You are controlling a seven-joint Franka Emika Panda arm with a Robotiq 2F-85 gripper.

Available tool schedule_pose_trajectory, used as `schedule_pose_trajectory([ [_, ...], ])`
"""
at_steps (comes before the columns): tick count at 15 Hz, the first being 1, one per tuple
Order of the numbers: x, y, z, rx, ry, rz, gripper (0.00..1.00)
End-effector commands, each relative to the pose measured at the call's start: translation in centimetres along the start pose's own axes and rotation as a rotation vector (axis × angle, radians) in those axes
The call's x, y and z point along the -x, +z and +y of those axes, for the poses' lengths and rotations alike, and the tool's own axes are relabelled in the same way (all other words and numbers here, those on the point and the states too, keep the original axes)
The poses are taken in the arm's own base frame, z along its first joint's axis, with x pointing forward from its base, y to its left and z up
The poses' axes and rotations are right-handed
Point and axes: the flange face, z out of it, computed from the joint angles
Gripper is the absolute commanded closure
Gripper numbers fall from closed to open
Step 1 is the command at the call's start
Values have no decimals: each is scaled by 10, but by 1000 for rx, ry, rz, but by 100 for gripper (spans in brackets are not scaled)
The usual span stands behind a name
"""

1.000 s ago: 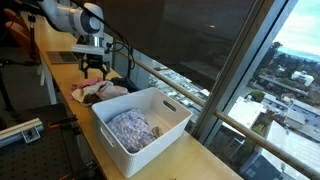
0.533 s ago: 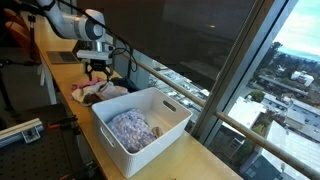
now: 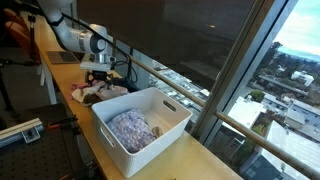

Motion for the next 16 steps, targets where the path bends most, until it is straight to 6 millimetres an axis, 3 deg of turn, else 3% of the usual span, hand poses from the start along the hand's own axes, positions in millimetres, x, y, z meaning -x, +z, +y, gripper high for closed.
schedule_pose_trajectory([
  [1,-11,13,3,2,-19,3,0],
  [3,-13,20,5,-8,-18,-3,0],
  [4,-14,22,7,-13,-17,-4,22],
  [5,-15,23,8,-17,-16,-5,26],
  [8,-16,23,13,-20,-11,-1,51],
  [14,-5,3,22,-24,12,3,94],
  [16,2,-8,26,-25,29,3,100],
])
